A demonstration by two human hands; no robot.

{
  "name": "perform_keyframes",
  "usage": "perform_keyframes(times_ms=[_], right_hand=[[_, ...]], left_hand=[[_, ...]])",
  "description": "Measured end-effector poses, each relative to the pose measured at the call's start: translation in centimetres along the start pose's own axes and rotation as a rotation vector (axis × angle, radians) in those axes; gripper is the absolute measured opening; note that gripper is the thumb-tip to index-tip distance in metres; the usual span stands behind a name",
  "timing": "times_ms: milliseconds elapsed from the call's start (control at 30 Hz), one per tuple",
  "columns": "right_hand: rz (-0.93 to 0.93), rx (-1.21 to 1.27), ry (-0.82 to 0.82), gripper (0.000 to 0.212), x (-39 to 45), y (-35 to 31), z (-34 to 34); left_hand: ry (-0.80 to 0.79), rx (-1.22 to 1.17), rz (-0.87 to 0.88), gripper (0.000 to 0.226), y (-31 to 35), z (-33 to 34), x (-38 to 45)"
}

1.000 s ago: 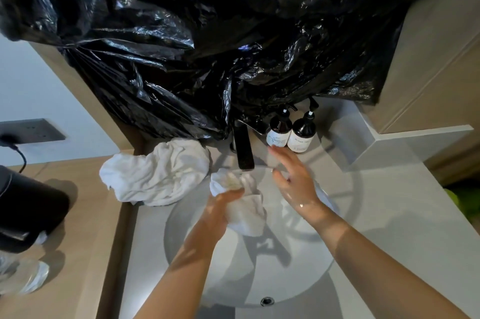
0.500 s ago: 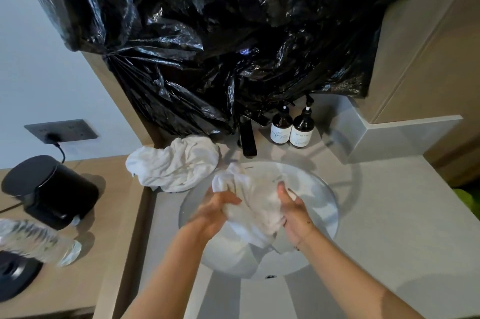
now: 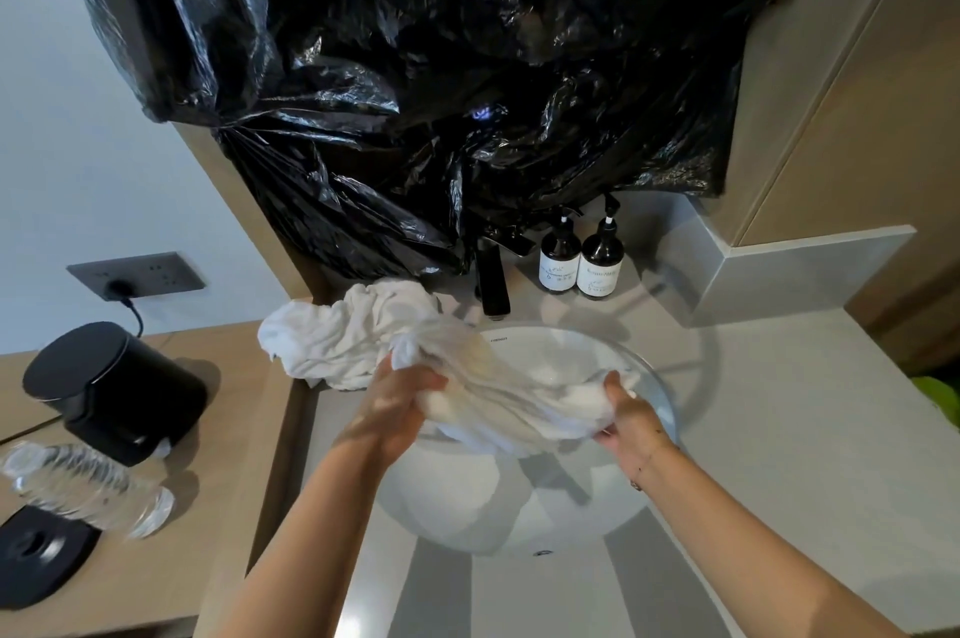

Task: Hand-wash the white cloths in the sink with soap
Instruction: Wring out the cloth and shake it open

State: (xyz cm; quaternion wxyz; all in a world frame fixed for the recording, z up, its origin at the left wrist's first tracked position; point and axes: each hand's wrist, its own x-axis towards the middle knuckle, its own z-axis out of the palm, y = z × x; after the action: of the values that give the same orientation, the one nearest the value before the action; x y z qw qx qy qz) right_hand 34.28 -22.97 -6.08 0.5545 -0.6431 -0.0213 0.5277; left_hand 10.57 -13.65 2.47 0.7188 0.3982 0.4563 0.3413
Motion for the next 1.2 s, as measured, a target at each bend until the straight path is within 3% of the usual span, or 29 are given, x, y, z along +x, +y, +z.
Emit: perform_keyframes(times_ms=[133, 233, 267, 333, 433, 500, 567, 667, 733, 833, 967, 1067, 1200], right_hand=[[0.077, -0.166, -0.036, 0.034, 0.5, 0.8, -0.9], [0.091, -0.581, -0.122, 0.020, 0.2, 0.3, -1.6], [0.039, -0.741, -0.158, 0.022, 0.1, 0.1, -1.8], [-0.177, -0.865, -0.218, 0.058, 0.1, -0.5, -2.1], [-0.477, -0.690, -0.427, 0.104, -0.6, -1.8, -1.1], [-0.501, -0.682, -0.556, 0.117, -0.5, -2.3, 0.6], [-0.480, -0.642, -0.598, 0.105, -0.2, -2.5, 2.0], [-0.493, -0.584, -0.577, 0.038, 0.8, -2.7, 2.9], [-0.533, -0.650, -0.573, 0.018, 0.9, -3.7, 2.7], [-0.524, -0.477, -0.552, 0.030, 0.4, -6.3, 2.2], [-0.410, -0.166, -0.698, 0.058, -1.3, -8.9, 3.5], [-0.384, -0.020, -0.757, 0.050, -2.6, -9.6, 5.3], [-0.291, 0.115, -0.808, 0.038, -3.6, -10.0, 6.7]], left_hand=[[-0.177, 0.205, 0.106, 0.040, 0.5, 1.8, 0.6], [-0.229, 0.311, 0.117, 0.044, 0.7, 3.5, 1.2], [-0.251, 0.343, 0.137, 0.045, 0.8, 4.0, 1.5], [-0.291, 0.424, 0.183, 0.043, 0.9, 5.1, 1.7], [-0.356, 0.592, 0.238, 0.039, 1.3, 6.5, 1.8], [-0.390, 0.679, 0.280, 0.036, 1.6, 7.2, 1.8], [-0.382, 0.749, 0.316, 0.034, 1.9, 7.5, 2.0], [-0.270, 0.973, 0.354, 0.044, 2.4, 6.2, 2.7], [-0.158, 1.109, 0.394, 0.054, 2.7, 4.6, 3.0], [-0.144, 1.238, 0.540, 0.046, 2.7, 2.4, 3.2], [-0.186, 1.233, 0.478, 0.029, 1.6, 2.0, 3.0], [-0.216, 1.008, 0.406, 0.034, 0.0, 3.4, 3.0], [-0.223, 0.662, 0.246, 0.060, -2.1, 4.0, 2.8]])
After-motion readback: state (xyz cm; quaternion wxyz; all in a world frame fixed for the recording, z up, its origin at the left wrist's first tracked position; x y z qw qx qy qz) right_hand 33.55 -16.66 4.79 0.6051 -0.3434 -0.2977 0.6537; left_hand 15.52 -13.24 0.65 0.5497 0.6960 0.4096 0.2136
